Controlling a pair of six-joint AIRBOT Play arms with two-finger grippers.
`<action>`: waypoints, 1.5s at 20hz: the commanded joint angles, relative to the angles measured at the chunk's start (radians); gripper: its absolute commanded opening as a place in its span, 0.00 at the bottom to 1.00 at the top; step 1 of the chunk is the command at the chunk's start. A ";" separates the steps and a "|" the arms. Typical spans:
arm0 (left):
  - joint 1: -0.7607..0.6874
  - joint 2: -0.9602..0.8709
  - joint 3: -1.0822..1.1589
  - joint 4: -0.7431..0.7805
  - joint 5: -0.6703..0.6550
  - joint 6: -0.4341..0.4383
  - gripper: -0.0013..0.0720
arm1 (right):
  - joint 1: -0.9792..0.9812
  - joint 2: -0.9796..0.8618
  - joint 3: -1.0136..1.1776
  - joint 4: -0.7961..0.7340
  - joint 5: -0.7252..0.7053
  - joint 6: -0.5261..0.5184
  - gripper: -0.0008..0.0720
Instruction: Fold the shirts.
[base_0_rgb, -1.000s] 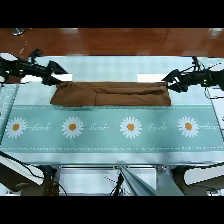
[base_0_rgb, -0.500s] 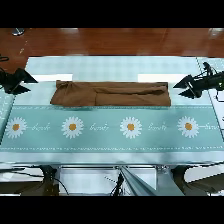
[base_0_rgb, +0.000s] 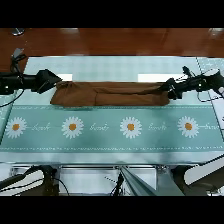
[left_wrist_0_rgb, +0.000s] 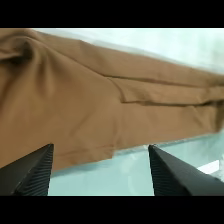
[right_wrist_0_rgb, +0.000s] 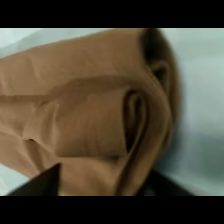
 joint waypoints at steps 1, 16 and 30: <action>-0.087 0.009 -0.016 -0.023 0.031 0.031 0.84 | 0.055 -0.001 0.008 0.013 0.002 0.000 0.05; -0.705 -0.232 0.182 -0.014 0.193 -0.055 0.05 | -0.054 1.057 -0.506 -0.153 0.154 0.088 0.04; -1.086 -0.668 0.573 -0.240 0.071 -0.225 0.05 | -0.054 1.313 -0.560 -0.020 0.213 0.182 0.04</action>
